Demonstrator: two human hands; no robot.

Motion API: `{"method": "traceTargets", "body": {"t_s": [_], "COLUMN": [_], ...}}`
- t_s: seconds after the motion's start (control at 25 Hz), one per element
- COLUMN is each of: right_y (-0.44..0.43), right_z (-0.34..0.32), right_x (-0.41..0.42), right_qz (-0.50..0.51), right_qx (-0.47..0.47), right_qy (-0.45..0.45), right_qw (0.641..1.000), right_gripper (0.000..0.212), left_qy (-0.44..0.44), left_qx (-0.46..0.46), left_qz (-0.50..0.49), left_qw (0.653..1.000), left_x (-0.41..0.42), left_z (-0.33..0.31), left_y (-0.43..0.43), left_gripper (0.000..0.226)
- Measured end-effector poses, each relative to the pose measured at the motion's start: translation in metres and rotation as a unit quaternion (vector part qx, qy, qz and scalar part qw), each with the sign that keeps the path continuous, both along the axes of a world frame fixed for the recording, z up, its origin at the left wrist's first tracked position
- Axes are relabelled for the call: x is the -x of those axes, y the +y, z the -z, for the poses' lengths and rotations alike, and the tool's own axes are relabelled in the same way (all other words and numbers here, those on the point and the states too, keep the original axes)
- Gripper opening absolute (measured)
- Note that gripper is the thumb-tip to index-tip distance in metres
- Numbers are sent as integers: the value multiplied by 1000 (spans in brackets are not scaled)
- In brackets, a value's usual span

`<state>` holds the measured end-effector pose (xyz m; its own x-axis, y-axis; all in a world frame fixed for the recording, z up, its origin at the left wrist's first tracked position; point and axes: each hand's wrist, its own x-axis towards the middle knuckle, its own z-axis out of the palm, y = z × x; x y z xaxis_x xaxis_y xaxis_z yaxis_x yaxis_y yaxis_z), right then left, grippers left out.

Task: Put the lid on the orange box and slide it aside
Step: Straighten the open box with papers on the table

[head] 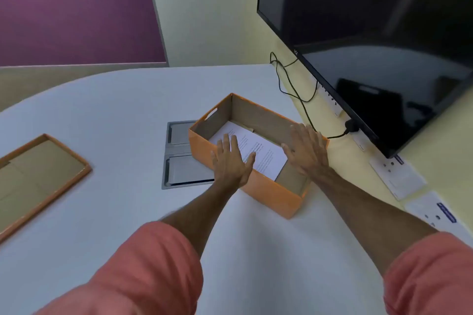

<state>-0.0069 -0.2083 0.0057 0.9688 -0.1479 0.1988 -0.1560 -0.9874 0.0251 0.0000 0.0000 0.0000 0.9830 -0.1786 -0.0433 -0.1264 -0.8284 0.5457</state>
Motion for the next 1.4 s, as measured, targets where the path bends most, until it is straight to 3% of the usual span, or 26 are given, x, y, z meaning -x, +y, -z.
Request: {"method": "traceTargets", "body": {"t_s": [0.28, 0.56, 1.08, 1.24, 1.4], "right_y": [-42, -42, -36, -44, -47], "right_z": [24, 36, 49, 40, 33], "right_x": [-65, -104, -61, -69, -96], "right_qz": [-21, -19, 75, 78, 79], "right_qx": [-4, -35, -26, -56, -177], "right_qy": [79, 137, 49, 58, 157], "right_qw": [997, 990, 996, 994, 968], "right_gripper": [62, 72, 47, 46, 55], "left_qy": [25, 62, 128, 118, 124], "left_qx": [-42, 13, 9, 96, 223], "left_qz": [-95, -133, -12, -26, -67], "left_qw": [994, 989, 992, 988, 964], "left_x": [-23, -27, -76, -73, -57], "left_z": [32, 53, 46, 37, 40], "left_y": [-19, -30, 3, -2, -11], "left_gripper": [84, 88, 101, 98, 86]}}
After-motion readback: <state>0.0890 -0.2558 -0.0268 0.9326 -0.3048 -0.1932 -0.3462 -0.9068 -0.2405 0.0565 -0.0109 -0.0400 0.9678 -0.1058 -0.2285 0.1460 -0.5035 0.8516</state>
